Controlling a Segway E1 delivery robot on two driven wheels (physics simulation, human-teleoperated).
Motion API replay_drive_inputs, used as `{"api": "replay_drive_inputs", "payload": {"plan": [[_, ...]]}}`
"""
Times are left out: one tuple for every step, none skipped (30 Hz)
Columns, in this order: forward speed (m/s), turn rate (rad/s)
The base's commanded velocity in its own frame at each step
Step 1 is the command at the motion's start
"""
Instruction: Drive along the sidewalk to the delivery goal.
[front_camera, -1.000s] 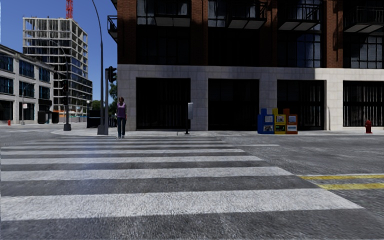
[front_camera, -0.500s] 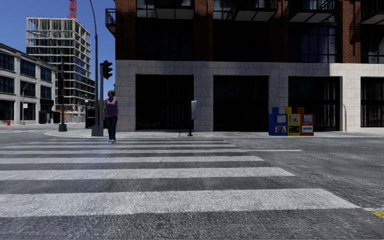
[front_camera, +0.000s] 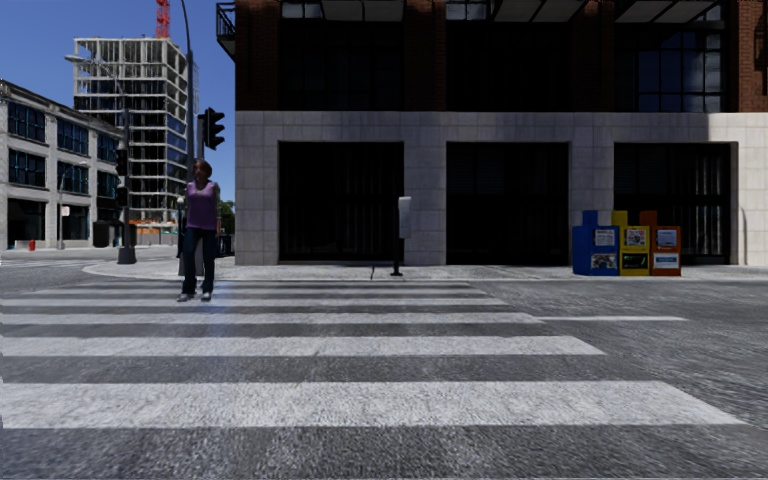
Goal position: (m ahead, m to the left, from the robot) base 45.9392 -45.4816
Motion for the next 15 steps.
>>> {"api": "replay_drive_inputs", "payload": {"plan": [[2.0, 0.27], [2.0, 0.27], [2.0, 0.27], [2.0, 0.27], [2.0, 0.27], [2.0, 0.27], [2.0, 0.27], [2.0, 0.27], [2.0, 0.28], [2.0, 0.28], [2.0, 0.3], [2.0, 0.31], [2.0, 0.31], [2.0, 0.33], [2.0, 0.34]]}}
